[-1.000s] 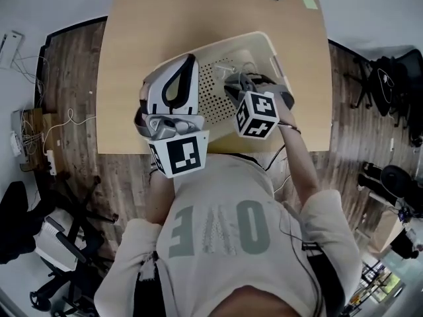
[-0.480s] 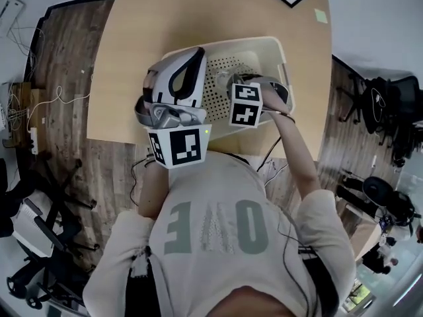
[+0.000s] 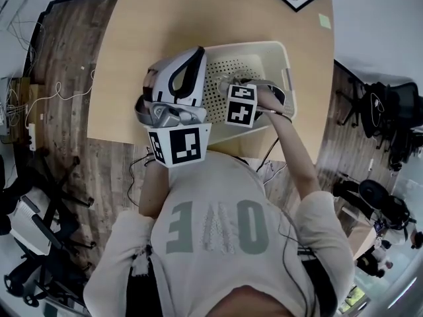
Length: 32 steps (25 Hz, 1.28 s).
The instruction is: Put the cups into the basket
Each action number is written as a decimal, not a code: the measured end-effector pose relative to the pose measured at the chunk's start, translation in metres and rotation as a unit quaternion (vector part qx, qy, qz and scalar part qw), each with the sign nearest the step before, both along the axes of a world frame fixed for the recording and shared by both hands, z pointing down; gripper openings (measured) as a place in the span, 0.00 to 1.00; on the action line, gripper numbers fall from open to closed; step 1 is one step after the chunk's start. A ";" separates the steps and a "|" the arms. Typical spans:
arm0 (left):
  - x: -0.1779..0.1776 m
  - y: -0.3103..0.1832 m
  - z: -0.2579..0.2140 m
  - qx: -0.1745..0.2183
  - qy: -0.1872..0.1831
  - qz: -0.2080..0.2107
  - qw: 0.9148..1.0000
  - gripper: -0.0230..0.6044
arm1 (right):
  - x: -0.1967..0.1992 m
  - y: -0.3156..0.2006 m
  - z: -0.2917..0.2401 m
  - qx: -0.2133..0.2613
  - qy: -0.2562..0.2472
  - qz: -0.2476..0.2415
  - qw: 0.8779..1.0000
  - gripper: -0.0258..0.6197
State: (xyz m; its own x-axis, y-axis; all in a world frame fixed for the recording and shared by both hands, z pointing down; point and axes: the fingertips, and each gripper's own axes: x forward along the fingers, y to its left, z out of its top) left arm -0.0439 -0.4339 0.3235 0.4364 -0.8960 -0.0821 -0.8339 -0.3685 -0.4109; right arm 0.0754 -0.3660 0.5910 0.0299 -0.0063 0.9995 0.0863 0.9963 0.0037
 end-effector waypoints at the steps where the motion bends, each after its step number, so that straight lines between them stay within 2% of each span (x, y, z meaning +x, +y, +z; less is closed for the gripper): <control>1: 0.000 -0.001 0.000 0.000 0.000 0.000 1.000 0.05 | -0.001 -0.001 0.000 -0.001 -0.002 0.007 1.000 0.09; 6: 0.006 0.000 0.001 0.000 -0.001 0.007 1.000 0.05 | -0.002 -0.003 0.000 0.009 -0.008 0.023 1.000 0.09; 9: 0.009 0.000 0.001 0.000 -0.002 0.011 1.000 0.05 | -0.009 -0.007 -0.003 0.028 -0.028 0.031 0.999 0.16; 11: 0.010 0.001 -0.001 0.001 -0.002 0.013 1.000 0.05 | -0.018 -0.007 -0.007 0.026 -0.045 0.043 0.998 0.27; 14: 0.012 0.005 -0.004 0.004 -0.003 0.018 1.000 0.05 | -0.030 -0.003 -0.012 0.025 -0.057 0.044 0.997 0.29; 16: 0.014 0.009 -0.006 0.008 -0.005 0.021 1.000 0.05 | -0.032 0.001 -0.012 0.023 -0.059 0.042 0.997 0.34; 24: 0.021 0.018 -0.016 0.019 -0.017 0.030 0.999 0.05 | -0.036 0.007 -0.046 0.041 -0.108 0.067 0.991 0.34; 28: 0.025 0.024 -0.025 0.028 -0.023 0.040 0.999 0.05 | -0.042 0.001 -0.079 0.075 -0.147 0.081 0.983 0.34; 32: 0.035 0.030 -0.033 0.039 -0.031 0.057 0.997 0.05 | -0.048 -0.016 -0.124 0.130 -0.211 0.105 0.963 0.34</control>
State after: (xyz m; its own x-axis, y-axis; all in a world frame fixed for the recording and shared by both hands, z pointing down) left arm -0.0086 -0.4040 0.2901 0.5411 -0.8324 -0.1199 -0.7605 -0.4235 -0.4922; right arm 0.0270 -0.3817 0.4668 -0.3514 -0.2965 0.8880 -0.1816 0.9521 0.2460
